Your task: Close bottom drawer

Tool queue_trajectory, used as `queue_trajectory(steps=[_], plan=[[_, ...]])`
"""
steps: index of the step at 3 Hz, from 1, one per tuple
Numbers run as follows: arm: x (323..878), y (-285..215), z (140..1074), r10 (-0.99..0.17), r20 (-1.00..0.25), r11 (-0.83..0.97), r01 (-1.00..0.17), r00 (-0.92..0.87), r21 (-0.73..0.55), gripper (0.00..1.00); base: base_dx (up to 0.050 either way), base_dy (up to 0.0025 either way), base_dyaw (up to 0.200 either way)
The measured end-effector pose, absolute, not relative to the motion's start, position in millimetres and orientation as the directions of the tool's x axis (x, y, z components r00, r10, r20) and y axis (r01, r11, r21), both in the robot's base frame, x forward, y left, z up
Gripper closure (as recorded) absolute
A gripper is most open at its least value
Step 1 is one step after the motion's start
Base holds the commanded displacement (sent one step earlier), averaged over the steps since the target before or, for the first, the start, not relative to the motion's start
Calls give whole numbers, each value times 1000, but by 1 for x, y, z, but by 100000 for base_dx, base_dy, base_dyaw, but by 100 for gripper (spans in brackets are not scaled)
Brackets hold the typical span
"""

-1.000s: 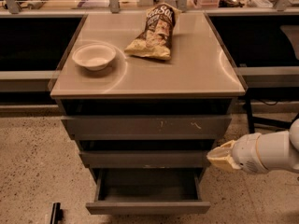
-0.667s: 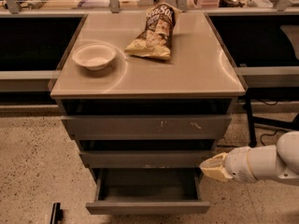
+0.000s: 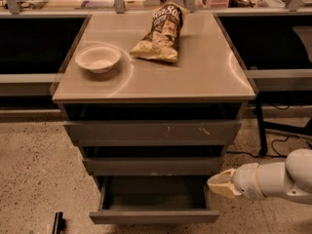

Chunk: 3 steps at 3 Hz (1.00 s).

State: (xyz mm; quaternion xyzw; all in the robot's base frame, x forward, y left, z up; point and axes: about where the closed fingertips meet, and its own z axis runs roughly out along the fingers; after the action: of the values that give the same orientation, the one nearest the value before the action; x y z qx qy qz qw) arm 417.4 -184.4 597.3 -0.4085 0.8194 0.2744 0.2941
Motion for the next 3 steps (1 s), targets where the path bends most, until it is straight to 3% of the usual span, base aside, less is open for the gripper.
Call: queue_trajectory(steps=[2, 3], plan=[[385, -174, 476, -340, -722, 438, -781, -603, 445, 100, 0, 0, 0], [385, -174, 476, -340, -722, 438, -781, -603, 446, 100, 0, 0, 0]])
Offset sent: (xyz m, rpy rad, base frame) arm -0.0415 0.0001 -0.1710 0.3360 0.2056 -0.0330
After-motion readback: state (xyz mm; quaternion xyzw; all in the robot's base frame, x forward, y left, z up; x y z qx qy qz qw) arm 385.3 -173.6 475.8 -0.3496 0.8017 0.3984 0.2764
